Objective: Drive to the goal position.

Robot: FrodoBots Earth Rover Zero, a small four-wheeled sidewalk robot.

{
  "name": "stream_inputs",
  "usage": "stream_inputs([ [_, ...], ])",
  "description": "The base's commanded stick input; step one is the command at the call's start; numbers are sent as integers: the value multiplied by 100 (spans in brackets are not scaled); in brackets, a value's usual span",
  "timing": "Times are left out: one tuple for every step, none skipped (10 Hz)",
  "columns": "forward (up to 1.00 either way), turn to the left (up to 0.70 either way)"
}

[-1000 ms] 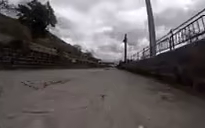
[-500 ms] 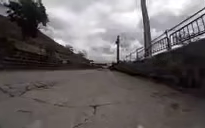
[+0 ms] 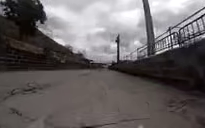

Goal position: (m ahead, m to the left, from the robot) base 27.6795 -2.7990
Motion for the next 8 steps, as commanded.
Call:
stream_inputs([
  [100,0],
  [100,0],
  [100,0],
  [100,0],
  [100,0],
  [100,-12],
  [100,-28],
  [100,-36],
])
